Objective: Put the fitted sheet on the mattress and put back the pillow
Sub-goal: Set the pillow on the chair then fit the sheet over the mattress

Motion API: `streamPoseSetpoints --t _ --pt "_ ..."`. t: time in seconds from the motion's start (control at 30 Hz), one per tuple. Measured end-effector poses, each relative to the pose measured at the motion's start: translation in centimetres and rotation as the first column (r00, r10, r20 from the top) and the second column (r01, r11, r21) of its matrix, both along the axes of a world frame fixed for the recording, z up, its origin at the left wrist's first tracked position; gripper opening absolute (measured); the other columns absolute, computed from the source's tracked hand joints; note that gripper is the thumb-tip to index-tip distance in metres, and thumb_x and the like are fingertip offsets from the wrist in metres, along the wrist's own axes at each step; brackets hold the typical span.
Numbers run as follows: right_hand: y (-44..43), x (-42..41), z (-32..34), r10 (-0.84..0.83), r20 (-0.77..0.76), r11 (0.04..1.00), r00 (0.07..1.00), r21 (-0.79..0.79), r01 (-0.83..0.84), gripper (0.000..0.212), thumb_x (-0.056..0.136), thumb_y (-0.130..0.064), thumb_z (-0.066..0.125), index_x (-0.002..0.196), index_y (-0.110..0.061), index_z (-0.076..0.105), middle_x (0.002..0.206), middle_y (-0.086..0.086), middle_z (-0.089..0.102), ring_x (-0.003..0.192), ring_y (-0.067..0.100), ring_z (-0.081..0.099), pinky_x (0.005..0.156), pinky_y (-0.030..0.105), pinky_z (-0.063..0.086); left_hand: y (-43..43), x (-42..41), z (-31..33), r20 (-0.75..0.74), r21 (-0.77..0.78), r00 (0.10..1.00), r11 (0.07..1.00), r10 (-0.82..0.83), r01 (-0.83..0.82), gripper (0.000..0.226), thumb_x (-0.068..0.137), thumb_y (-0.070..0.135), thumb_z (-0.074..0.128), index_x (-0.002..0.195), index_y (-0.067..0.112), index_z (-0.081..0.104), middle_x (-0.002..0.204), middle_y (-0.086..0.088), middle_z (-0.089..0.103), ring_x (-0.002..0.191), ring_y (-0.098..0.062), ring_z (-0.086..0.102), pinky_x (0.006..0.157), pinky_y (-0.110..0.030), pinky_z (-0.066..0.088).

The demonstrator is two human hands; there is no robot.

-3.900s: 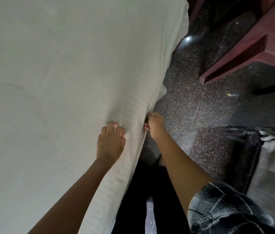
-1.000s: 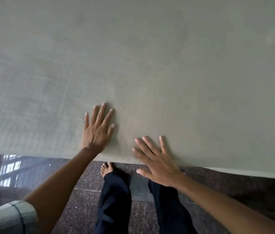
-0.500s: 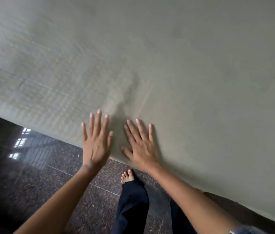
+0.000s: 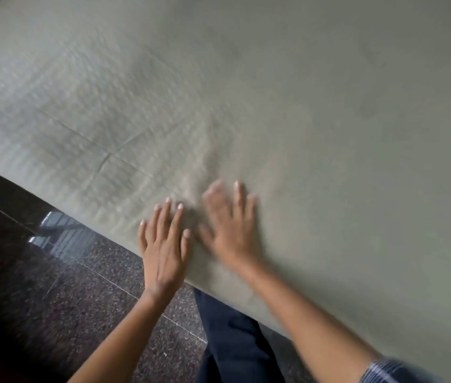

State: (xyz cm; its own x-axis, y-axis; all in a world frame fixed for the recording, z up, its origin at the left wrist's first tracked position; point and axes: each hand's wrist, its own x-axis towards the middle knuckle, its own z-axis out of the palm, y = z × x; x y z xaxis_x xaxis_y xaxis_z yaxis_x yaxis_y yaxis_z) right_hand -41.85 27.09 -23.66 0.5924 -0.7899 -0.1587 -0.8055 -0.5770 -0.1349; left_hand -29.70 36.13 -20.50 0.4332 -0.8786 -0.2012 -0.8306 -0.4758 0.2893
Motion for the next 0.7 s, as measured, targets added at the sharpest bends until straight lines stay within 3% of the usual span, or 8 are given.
streamPoseSetpoints --t 0.07,0.2,0.27,0.33,0.47,0.53,0.6,0.7 --pt "4.6 3.1 1.7 0.306 -0.015 0.944 0.952 0.138 -0.301 0.070 0.094 -0.053 0.024 0.151 -0.022 -0.001 0.156 0.004 -0.015 0.145 0.034 -0.010 0.111 0.065 -0.001 -1.6 1.6 0.0 -0.012 -0.042 0.992 0.991 0.126 -0.127 0.056 0.097 0.043 0.016 0.146 0.021 0.031 0.157 -0.003 0.020 0.145 -0.018 0.011 0.116 -0.037 -0.001" --pt "2.1 1.6 1.1 0.508 0.145 0.855 0.849 0.037 -0.517 0.061 0.092 -0.053 0.027 0.146 -0.026 0.021 0.155 -0.003 0.027 0.145 0.025 0.009 0.112 0.059 0.010 -4.5 6.3 -0.9 0.012 -0.025 0.961 0.961 0.276 -0.275 0.063 0.095 0.049 0.011 0.150 0.020 0.020 0.159 -0.002 0.004 0.146 -0.021 -0.002 0.116 -0.042 -0.006" --pt "-3.7 -0.2 -0.2 0.364 0.172 0.931 0.915 -0.087 -0.354 0.062 0.089 -0.052 0.034 0.143 -0.024 0.029 0.149 0.003 0.038 0.145 0.024 0.015 0.110 0.056 0.019 -5.0 8.0 -1.6 0.026 0.032 0.958 0.957 0.287 -0.287 0.066 0.094 0.050 0.009 0.151 0.017 0.016 0.158 -0.003 -0.001 0.146 -0.022 -0.005 0.116 -0.044 -0.008" --pt "-10.3 -1.4 -1.3 0.020 0.153 0.994 0.988 -0.107 -0.003 0.064 0.087 -0.051 0.036 0.143 -0.019 0.034 0.147 0.011 0.040 0.142 0.030 0.024 0.108 0.057 0.020 -4.7 8.5 -1.9 0.067 0.062 0.965 0.964 0.255 -0.259 0.065 0.094 0.049 0.009 0.151 0.017 0.016 0.158 -0.002 -0.003 0.146 -0.022 -0.006 0.116 -0.043 -0.010" --pt "-15.1 3.1 -1.4 -0.376 0.004 0.925 0.927 -0.063 0.375 0.073 0.085 -0.056 0.032 0.143 -0.014 0.038 0.151 0.020 0.029 0.138 0.048 0.022 0.105 0.070 0.012 -5.4 8.1 -1.2 -0.011 -0.045 0.930 0.929 0.367 -0.367 0.057 0.095 0.042 0.018 0.143 0.018 0.037 0.157 -0.003 0.019 0.146 -0.021 0.009 0.116 -0.042 -0.001" --pt "-11.6 7.4 -1.2 -0.242 -0.017 0.965 0.970 -0.112 0.239 0.072 0.084 -0.057 0.031 0.147 -0.021 0.032 0.155 0.012 0.023 0.140 0.047 0.016 0.106 0.069 0.001 -6.4 8.4 -0.6 -0.090 -0.137 0.888 0.878 0.450 -0.459 0.052 0.094 0.037 0.023 0.137 0.018 0.045 0.152 -0.003 0.032 0.142 -0.020 0.020 0.114 -0.044 0.009" --pt "-5.5 11.5 -0.6 0.160 -0.056 0.985 0.986 -0.058 -0.163 0.068 0.089 -0.052 0.030 0.150 -0.026 0.017 0.159 0.004 0.009 0.144 0.038 0.000 0.106 0.065 -0.011 -7.4 9.5 -0.2 -0.120 -0.173 0.884 0.867 0.452 -0.467 0.050 0.094 0.035 0.024 0.136 0.019 0.046 0.151 -0.002 0.033 0.141 -0.017 0.021 0.113 -0.043 0.009" --pt "1.7 14.8 1.4 0.450 -0.040 0.891 0.892 0.089 -0.446 0.067 0.090 -0.049 0.032 0.151 -0.025 0.014 0.159 0.002 0.012 0.146 0.027 0.004 0.112 0.061 0.003 -8.2 12.9 -0.3 -0.099 -0.111 0.923 0.917 0.373 -0.383 0.054 0.095 0.038 0.019 0.144 0.020 0.034 0.157 -0.002 0.019 0.146 -0.018 0.008 0.115 -0.039 -0.006"
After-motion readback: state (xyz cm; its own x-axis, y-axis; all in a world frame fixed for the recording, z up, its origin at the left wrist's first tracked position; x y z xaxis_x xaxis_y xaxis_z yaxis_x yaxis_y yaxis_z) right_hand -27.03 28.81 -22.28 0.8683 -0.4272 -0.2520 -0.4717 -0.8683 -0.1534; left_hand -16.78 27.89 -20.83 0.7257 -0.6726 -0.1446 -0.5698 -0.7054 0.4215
